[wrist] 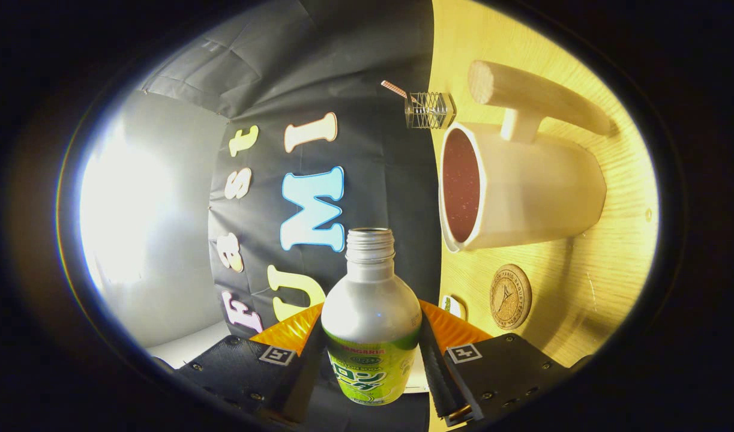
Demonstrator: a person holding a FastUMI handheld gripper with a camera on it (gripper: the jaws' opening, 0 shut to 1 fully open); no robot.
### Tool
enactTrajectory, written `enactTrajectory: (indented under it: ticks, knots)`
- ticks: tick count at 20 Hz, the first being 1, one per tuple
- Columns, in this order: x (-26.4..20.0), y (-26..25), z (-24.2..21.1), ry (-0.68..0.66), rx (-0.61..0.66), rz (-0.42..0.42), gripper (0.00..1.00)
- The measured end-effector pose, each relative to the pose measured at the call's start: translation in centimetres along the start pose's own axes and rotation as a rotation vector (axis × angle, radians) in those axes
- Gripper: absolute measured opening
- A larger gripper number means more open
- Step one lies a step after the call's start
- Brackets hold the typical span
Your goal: Take the bottle from table, then pour the juice into the cup, finally place the bottle on the coaster
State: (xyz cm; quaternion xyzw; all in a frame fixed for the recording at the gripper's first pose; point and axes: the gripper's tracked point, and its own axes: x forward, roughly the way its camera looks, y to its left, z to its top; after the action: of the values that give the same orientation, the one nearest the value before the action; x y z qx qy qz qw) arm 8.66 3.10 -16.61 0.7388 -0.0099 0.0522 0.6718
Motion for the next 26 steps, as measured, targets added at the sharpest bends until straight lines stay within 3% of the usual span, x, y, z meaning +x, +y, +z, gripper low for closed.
enactTrajectory:
  ticks: [15, 26]
  knots:
    - [0.5, 1.1, -0.2, -0.037, 0.153, 0.046, 0.77]
    - [0.8, 1.4, -0.3, -0.046, 0.180, 0.050, 0.77]
